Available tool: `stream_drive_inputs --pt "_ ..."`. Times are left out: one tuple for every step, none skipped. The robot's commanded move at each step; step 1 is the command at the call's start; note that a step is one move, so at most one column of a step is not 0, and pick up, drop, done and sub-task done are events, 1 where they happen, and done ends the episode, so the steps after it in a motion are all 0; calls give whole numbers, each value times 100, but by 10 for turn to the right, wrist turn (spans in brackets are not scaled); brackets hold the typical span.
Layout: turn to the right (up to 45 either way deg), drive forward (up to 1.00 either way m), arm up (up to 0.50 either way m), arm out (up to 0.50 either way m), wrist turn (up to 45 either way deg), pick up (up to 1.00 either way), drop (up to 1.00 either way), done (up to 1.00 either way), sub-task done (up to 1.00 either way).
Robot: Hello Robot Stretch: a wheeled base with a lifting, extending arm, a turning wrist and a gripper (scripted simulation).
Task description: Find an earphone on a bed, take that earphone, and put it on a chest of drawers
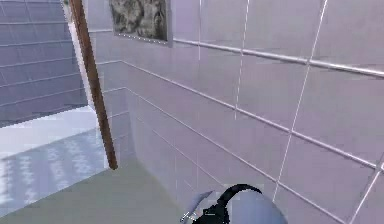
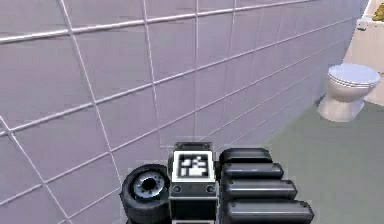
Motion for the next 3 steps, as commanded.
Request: stream_drive_inputs --pt "-390 0 0 0 0 0 0 0 0" --pt "0 100 0 0 0 0 0 0 0" --pt "0 50 0 0 0 0 0 0 0"
